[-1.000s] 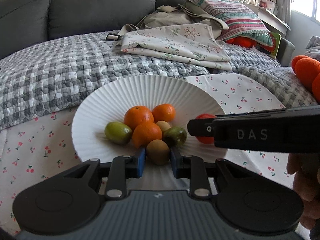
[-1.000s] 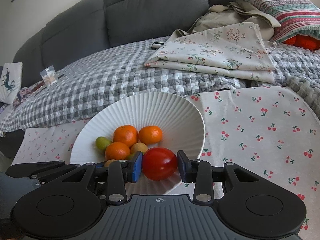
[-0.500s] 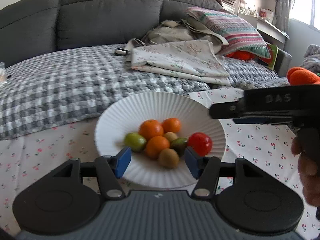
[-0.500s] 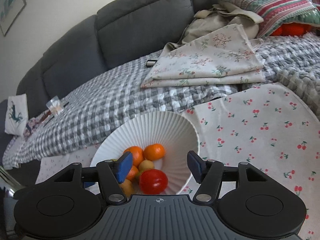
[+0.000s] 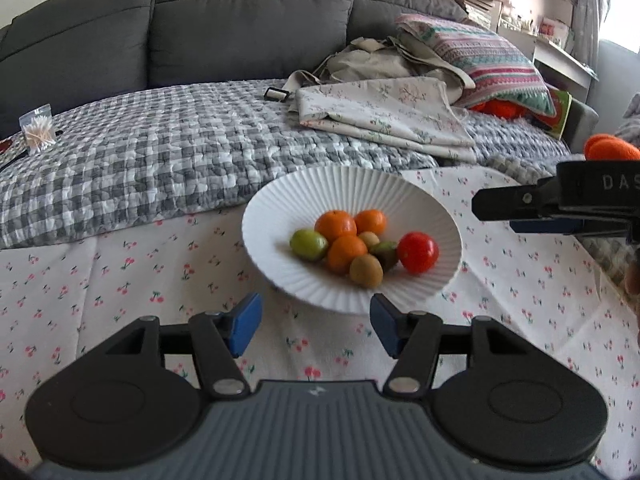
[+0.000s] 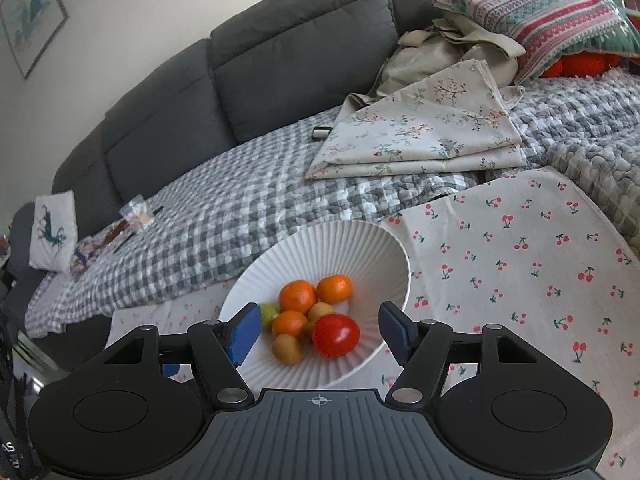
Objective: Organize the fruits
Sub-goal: 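Move both grippers back toward the last two fruits on the cloth, then grasp the pale kiwi with the left gripper while the right gripper grasps the yellow-brown tomato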
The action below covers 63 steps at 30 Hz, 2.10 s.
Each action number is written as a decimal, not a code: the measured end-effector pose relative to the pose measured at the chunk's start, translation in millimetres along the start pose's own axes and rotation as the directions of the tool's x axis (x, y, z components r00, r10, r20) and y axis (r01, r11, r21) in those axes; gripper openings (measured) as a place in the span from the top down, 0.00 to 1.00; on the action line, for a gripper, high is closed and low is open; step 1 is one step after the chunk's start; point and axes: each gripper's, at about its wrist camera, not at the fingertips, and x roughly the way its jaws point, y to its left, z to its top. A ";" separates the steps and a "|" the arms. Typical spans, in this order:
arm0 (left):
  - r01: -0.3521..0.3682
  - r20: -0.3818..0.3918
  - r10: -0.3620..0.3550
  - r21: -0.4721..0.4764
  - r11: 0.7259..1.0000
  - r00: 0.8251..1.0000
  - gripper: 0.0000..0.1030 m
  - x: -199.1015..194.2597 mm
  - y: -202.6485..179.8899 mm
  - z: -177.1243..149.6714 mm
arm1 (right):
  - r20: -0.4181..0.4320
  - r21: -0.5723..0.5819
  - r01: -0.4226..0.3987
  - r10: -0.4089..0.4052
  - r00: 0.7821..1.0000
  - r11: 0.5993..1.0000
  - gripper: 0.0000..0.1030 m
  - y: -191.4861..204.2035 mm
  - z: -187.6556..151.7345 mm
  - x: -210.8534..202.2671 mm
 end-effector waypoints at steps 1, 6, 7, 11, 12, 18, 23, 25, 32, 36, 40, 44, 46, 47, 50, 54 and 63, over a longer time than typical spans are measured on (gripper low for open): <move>0.002 -0.003 -0.002 -0.003 1.000 1.000 0.42 -2.4 -0.5 -1.8 | -0.005 -0.009 0.001 -0.001 1.000 1.000 0.35 2.6 -2.6 -2.8; 0.014 -0.015 -0.014 -0.003 1.000 1.000 0.42 -19.2 -4.3 -13.9 | -0.016 -0.063 -0.003 0.002 1.000 0.998 0.31 16.4 -14.5 -21.0; 0.009 -0.019 -0.009 -0.001 1.000 1.000 0.42 -21.8 -5.6 -16.9 | -0.012 -0.071 -0.004 0.004 1.000 0.997 0.30 19.2 -16.6 -25.7; 0.006 -0.057 -0.007 -0.016 1.000 0.998 0.42 -29.1 -7.7 -30.3 | -0.013 -0.081 -0.021 0.020 1.000 0.997 0.28 27.2 -24.2 -37.3; 0.004 -0.064 -0.005 -0.017 1.000 0.998 0.42 -30.0 -8.4 -32.4 | -0.019 -0.081 -0.023 0.022 1.000 0.996 0.28 29.0 -26.5 -38.5; -0.019 -0.102 0.019 -0.004 1.000 0.995 0.42 -33.9 -10.6 -45.8 | -0.053 -0.089 -0.028 0.023 0.998 0.996 0.28 35.3 -45.5 -45.6; -0.005 -0.141 0.006 0.013 1.000 0.990 0.42 -30.4 -12.4 -54.3 | -0.079 -0.079 -0.031 0.024 0.997 0.996 0.28 35.8 -58.7 -49.9; 0.001 -0.154 0.003 0.024 1.000 0.988 0.42 -28.1 -13.0 -57.1 | -0.088 -0.076 -0.027 0.021 0.996 0.997 0.28 35.0 -61.2 -49.3; 0.017 -0.201 -0.007 0.050 0.999 0.980 0.46 -15.1 -14.5 -65.5 | -0.104 -0.071 -0.007 -0.001 0.995 0.997 0.28 30.7 -63.4 -43.8; 0.019 -0.196 -0.008 0.054 0.998 0.981 0.52 -10.6 -15.9 -66.0 | -0.119 -0.077 0.002 -0.011 0.993 0.997 0.27 30.4 -66.7 -37.9; 0.031 -0.200 -0.018 0.064 0.997 0.980 0.65 -2.0 -17.8 -67.5 | -0.131 -0.085 0.005 -0.016 0.991 0.996 0.27 32.0 -69.6 -33.1; 0.027 -0.207 -0.009 0.081 0.996 0.978 0.75 -1.4 -18.9 -68.7 | -0.134 -0.091 0.003 -0.015 0.991 0.996 0.28 32.0 -70.7 -30.9; 0.038 -0.210 -0.027 0.050 0.998 0.977 0.75 -3.9 -15.4 -67.1 | -0.136 -0.089 0.007 -0.019 0.991 0.996 0.28 31.7 -70.9 -29.9; 0.038 -0.212 -0.029 0.038 0.999 0.977 0.75 -5.3 -13.8 -66.2 | -0.137 -0.087 0.009 -0.021 0.990 0.996 0.28 31.0 -71.0 -29.0; 0.019 -0.200 -0.015 0.018 1.000 0.980 0.75 -12.8 -7.8 -61.7 | -0.142 -0.085 0.006 -0.018 0.990 0.996 0.28 29.3 -71.8 -26.2; -0.040 -0.180 0.031 -0.045 0.998 0.983 0.75 -22.7 8.5 -52.4 | -0.148 -0.098 0.007 -0.022 0.989 0.995 0.28 29.8 -74.6 -20.3; -0.162 -0.138 0.133 -0.223 0.961 0.981 0.75 -37.5 54.9 -38.1 | -0.202 -0.203 -0.043 0.001 0.979 0.978 0.28 53.3 -96.8 8.9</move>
